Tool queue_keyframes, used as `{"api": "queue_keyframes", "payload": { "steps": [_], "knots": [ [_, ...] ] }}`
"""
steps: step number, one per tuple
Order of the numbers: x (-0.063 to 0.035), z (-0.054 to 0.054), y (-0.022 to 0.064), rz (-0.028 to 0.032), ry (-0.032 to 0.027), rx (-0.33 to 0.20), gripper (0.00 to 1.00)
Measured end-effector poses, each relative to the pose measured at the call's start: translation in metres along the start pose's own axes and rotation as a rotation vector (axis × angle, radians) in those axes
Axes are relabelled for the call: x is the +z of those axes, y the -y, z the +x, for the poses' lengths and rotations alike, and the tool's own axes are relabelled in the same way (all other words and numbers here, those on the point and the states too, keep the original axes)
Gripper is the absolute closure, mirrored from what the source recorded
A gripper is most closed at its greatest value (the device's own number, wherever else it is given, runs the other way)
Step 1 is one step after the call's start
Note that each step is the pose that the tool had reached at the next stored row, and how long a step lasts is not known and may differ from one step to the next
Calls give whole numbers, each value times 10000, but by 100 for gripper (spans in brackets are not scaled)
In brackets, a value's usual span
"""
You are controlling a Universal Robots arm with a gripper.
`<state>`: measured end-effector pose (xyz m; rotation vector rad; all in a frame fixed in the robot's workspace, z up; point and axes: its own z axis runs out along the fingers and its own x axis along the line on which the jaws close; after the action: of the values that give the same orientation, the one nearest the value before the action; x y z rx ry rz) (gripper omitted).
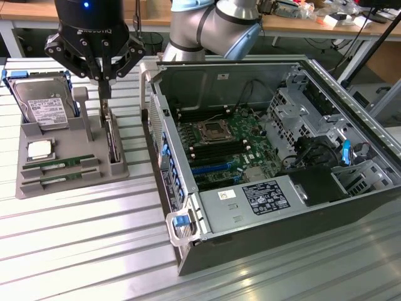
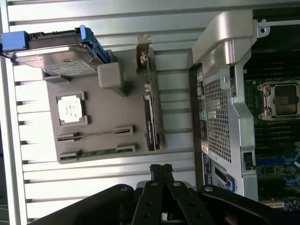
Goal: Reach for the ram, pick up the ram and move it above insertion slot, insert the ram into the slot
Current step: 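Reach for the ram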
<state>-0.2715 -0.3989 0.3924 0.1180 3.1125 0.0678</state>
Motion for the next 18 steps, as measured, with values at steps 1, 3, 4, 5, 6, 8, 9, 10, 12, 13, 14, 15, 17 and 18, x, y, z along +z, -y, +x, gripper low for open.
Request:
{"api": "queue_keyframes", "payload": {
  "steps": [1, 3, 4, 5, 6, 8, 9, 10, 12, 13, 14, 15, 17, 18],
  "knots": [
    [0, 13, 1, -1, 1, 0, 89],
    [-1, 41, 3, 0, 0, 0, 89],
    [-2, 75, 6, 0, 0, -1, 89],
    [-2, 93, 7, 0, 0, -1, 89],
    [-3, 119, 9, 0, 0, -1, 89],
    [-5, 169, 13, 0, 0, 0, 89],
    [-5, 197, 15, -1, 0, 0, 89],
    [-6, 217, 16, 0, 0, 0, 89],
    [-7, 267, 20, 0, 0, 0, 89],
    [-8, 283, 21, 0, 0, -1, 89],
    [-9, 324, 25, 0, 0, -1, 89],
    [-10, 362, 27, 0, 0, -1, 89],
    [-12, 426, 32, 0, 0, 0, 89],
    [-12, 445, 34, -1, 1, 0, 89]
  ]
}}
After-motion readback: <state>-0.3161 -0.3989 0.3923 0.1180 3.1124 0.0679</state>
